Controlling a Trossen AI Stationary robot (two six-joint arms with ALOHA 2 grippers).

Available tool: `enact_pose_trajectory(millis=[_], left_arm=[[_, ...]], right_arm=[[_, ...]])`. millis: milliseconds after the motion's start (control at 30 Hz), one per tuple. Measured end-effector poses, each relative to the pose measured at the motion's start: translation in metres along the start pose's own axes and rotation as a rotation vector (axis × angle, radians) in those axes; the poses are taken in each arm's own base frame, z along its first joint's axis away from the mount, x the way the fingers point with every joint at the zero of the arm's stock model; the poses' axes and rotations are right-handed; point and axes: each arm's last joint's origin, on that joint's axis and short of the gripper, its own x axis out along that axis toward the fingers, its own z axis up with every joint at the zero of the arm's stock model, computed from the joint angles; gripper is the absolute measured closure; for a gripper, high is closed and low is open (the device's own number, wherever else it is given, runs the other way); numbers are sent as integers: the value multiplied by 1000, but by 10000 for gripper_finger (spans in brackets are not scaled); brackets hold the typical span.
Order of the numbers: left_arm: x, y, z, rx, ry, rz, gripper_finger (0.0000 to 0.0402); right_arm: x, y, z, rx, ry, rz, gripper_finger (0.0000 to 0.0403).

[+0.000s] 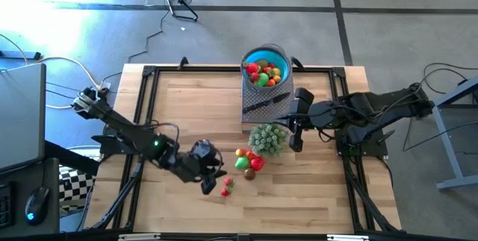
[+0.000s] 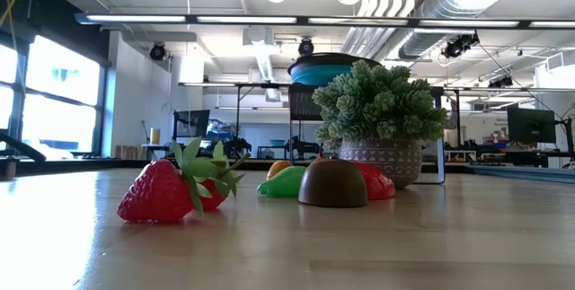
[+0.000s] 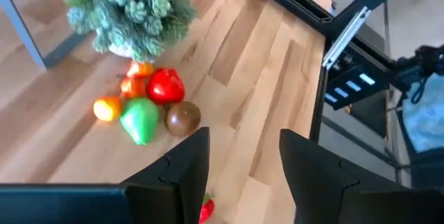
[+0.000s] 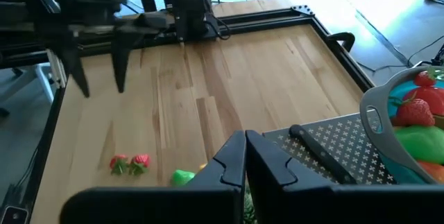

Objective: Pick & Place Fruit
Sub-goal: Put the red strawberry into the blue strainer bowl

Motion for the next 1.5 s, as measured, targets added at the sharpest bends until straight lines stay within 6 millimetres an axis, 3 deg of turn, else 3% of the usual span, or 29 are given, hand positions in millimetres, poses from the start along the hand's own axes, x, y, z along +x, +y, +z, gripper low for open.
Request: enact_pose_trajectory(millis=[233, 433, 700, 1033, 1500], left_arm=[[5, -14, -21, -63, 23, -3, 231], [10, -33, -20, -64, 28, -10, 231], [29, -50, -27, 27, 130, 129, 231], [56, -37, -55, 136, 285, 296, 231], [100, -37, -91, 102, 343, 314, 231]], right_arm=[[0, 0, -1, -4, 8, -2, 400], [0, 0, -1, -27, 9, -5, 400], [0, 0, -1, -39, 9, -5, 400], [0, -1, -2, -53, 18, -5, 400], [0, -1, -3, -66, 30, -10, 400]])
